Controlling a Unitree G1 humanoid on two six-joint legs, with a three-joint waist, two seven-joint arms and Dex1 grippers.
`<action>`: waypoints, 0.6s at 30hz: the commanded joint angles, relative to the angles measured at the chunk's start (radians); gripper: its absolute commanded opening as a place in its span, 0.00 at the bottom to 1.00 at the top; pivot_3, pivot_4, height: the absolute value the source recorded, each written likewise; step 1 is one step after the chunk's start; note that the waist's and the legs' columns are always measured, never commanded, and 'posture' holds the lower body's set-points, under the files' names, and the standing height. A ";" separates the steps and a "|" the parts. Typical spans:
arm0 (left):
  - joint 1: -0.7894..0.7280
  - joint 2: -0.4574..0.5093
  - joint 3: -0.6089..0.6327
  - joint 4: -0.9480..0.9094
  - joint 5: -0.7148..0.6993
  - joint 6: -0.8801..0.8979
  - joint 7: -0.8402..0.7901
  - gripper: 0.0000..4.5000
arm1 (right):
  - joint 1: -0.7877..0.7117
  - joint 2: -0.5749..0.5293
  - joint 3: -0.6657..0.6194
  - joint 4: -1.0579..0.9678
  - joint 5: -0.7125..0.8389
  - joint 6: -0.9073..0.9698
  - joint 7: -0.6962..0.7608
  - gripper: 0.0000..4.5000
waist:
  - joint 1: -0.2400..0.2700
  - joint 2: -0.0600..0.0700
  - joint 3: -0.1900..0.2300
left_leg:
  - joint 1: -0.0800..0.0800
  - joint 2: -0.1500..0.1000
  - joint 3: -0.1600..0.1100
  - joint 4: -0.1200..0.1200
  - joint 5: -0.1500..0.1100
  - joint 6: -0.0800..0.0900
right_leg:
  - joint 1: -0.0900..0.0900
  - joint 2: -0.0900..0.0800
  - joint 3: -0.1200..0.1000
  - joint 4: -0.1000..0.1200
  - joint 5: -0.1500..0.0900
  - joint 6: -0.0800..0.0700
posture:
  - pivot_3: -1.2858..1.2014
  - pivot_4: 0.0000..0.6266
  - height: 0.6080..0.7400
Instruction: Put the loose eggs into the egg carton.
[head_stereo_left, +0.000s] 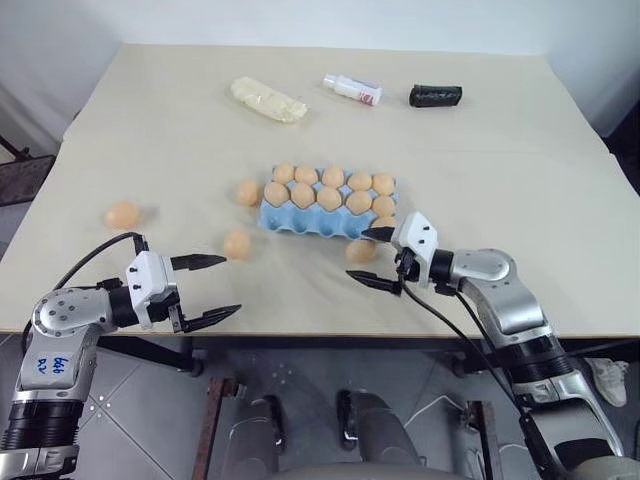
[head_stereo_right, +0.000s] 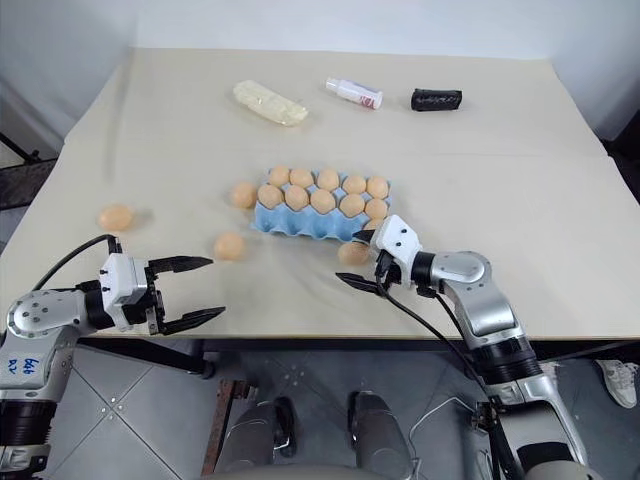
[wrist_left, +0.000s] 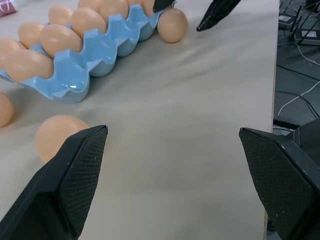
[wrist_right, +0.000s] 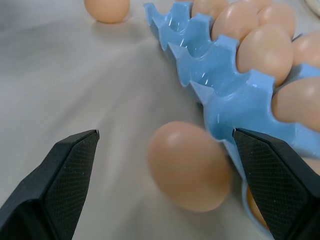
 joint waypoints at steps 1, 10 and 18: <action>0.011 -0.004 0.017 -0.033 -0.005 -0.017 0.017 1.00 | -0.012 0.016 0.012 0.042 -0.016 -0.045 0.021 1.00 | -0.002 0.000 0.000 | 0.000 0.000 0.000 0.000 0.000 0.000 | 0.000 0.000 0.000 0.000 0.000 0.000 | 0.52 0.24 1.00; 0.041 0.000 0.042 -0.046 -0.020 -0.017 0.044 1.00 | 0.020 0.018 0.007 0.002 0.007 -0.147 0.097 1.00 | -0.001 0.000 0.000 | 0.000 0.000 0.000 0.000 0.000 0.000 | 0.000 0.000 0.000 0.001 0.000 0.000 | 0.52 0.24 1.00; 0.030 -0.009 0.034 -0.031 -0.018 -0.019 0.053 1.00 | 0.027 0.020 0.014 0.032 -0.041 -0.153 0.079 1.00 | -0.002 0.000 0.000 | 0.000 0.000 0.000 0.000 0.000 0.000 | 0.000 0.000 0.000 0.001 0.000 -0.001 | 0.52 0.24 1.00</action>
